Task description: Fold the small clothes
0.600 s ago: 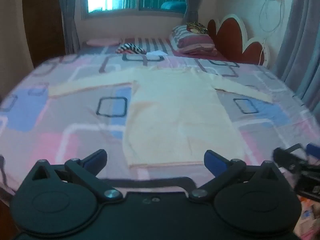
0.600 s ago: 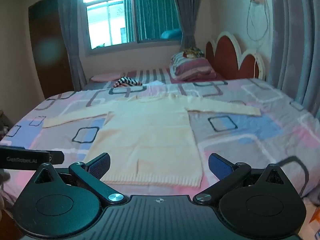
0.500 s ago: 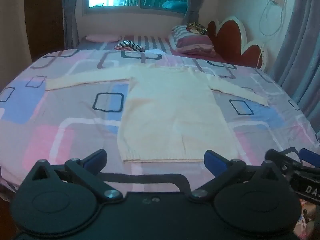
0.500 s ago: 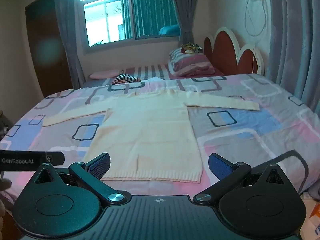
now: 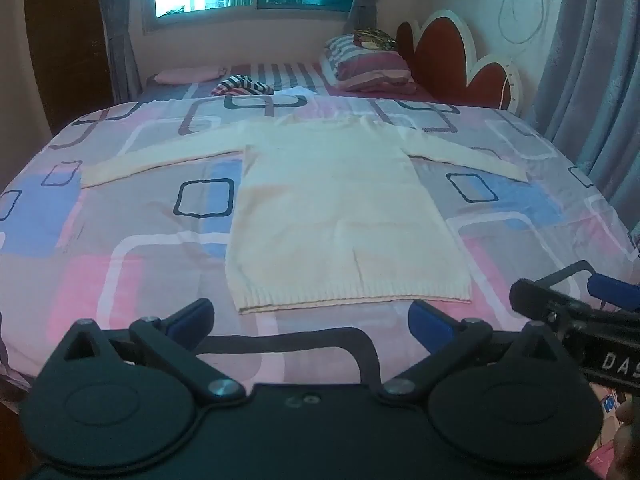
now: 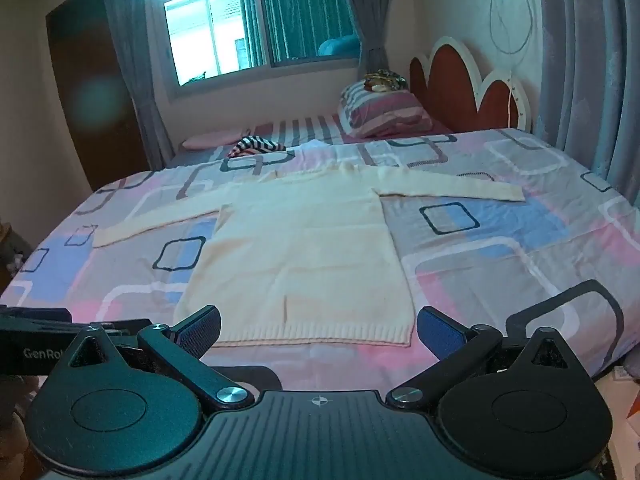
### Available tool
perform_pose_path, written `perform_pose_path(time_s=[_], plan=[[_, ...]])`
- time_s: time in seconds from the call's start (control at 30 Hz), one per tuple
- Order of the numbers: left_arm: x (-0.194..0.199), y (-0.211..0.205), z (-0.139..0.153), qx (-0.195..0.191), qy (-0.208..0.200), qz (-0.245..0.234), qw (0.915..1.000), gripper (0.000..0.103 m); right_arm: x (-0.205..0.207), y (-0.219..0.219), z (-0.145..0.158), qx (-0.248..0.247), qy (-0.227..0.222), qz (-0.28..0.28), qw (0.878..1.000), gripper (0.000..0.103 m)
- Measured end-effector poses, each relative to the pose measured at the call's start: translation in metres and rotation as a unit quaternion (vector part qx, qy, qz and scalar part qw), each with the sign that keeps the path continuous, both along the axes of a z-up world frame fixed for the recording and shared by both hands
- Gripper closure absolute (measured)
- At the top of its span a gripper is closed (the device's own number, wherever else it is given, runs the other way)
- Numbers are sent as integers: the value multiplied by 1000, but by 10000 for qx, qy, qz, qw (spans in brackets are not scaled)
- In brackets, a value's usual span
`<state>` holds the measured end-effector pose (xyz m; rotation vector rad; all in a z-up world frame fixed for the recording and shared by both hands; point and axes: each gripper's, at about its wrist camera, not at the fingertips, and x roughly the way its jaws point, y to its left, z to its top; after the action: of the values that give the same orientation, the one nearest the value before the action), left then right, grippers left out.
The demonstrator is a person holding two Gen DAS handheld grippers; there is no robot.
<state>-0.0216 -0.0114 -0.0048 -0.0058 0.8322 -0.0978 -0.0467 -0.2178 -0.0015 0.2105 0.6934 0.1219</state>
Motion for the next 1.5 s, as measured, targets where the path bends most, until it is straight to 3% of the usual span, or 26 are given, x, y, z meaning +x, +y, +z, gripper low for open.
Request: perform_pose_path(time_s=[1.5], plan=[[23,21,-7,-56,-15,104,9999,0,20,18,-10,-72,147,-94,9998,0]])
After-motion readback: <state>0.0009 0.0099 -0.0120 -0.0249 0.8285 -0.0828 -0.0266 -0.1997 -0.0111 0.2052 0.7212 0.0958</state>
